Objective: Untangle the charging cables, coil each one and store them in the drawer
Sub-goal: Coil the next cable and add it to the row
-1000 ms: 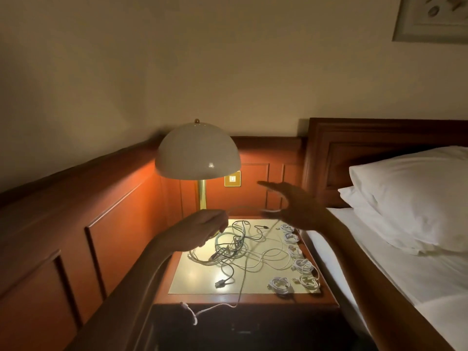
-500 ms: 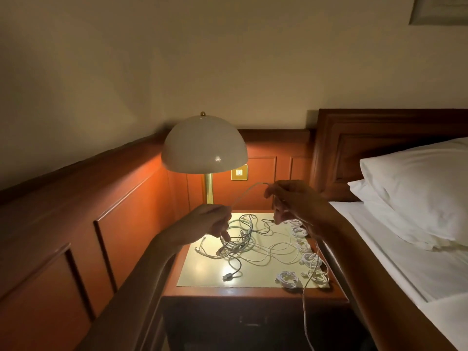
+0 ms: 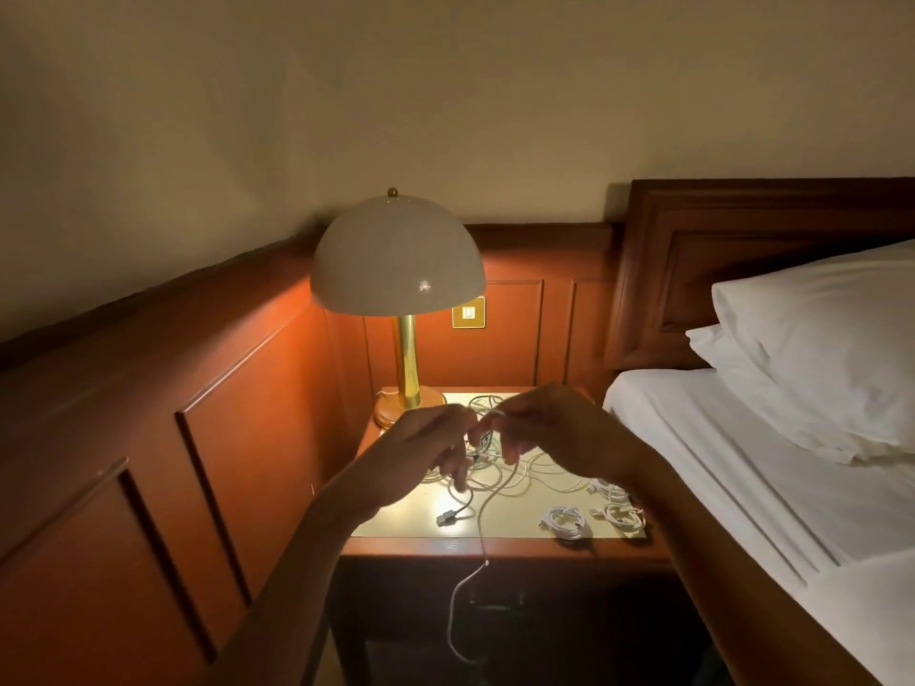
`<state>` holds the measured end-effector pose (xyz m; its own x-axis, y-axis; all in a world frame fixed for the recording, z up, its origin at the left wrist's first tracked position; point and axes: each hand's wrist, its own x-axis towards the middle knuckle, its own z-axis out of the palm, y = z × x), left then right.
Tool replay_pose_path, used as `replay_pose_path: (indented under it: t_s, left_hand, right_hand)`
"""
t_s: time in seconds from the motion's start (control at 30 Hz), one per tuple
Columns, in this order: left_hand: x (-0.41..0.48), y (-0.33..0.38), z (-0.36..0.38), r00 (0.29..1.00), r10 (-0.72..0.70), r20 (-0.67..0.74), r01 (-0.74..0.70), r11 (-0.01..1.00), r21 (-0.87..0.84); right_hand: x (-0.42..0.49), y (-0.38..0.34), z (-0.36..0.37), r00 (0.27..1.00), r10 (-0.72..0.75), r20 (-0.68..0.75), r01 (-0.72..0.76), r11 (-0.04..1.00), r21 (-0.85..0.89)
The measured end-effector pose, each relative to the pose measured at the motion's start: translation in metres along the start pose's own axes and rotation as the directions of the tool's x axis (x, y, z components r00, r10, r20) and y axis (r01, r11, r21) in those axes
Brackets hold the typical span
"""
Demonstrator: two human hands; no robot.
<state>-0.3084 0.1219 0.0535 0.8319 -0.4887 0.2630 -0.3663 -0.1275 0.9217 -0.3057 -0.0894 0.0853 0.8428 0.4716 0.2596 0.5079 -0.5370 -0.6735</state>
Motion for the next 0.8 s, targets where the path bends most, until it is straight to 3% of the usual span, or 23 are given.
replay_pose_path:
  t_s: [0.13,0.23,0.27,0.33,0.4,0.43,0.6,0.67,0.8]
  left_hand:
    - [-0.006,-0.028,0.0,0.998,0.042,0.051,-0.048,0.992,0.113]
    - [-0.002,-0.048,0.003,0.998,0.07,-0.005,-0.067,0.972,0.226]
    - [0.0,-0.051,0.004,0.997,0.074,-0.03,-0.066,0.974,0.215]
    - [0.001,-0.05,0.008,0.994,0.054,-0.091,-0.044,0.993,0.108]
    - [0.003,-0.045,0.014,0.991,0.034,-0.131,-0.037,0.999,-0.017]
    - [0.004,-0.044,0.017,0.99,0.021,-0.14,-0.032,0.997,-0.076]
    - [0.008,-0.047,0.024,0.994,-0.028,-0.104,-0.011,0.936,-0.351]
    - [0.009,-0.053,0.024,0.997,-0.002,-0.08,-0.023,0.95,-0.31]
    - [0.008,-0.06,0.027,0.999,0.042,-0.024,-0.043,0.998,-0.038]
  right_hand:
    - [0.006,0.01,-0.014,0.994,0.084,-0.073,-0.067,0.974,0.217]
    - [0.014,0.023,-0.012,0.977,0.186,-0.1,-0.16,0.961,0.226]
    - [0.014,0.025,-0.01,0.975,0.183,-0.124,-0.163,0.974,0.16]
    - [0.01,0.029,-0.005,0.988,0.081,-0.132,-0.1,0.984,-0.146]
    - [0.006,0.03,0.005,0.998,-0.048,-0.033,0.03,0.912,-0.409]
    - [0.006,0.028,0.01,0.996,-0.091,0.003,0.083,0.896,-0.437]
    - [0.011,0.025,0.008,0.975,-0.223,-0.009,0.214,0.947,-0.239]
    - [0.013,0.026,0.003,0.972,-0.229,-0.053,0.217,0.962,-0.163]
    - [0.018,0.029,0.001,0.971,-0.153,-0.186,0.136,0.986,-0.101]
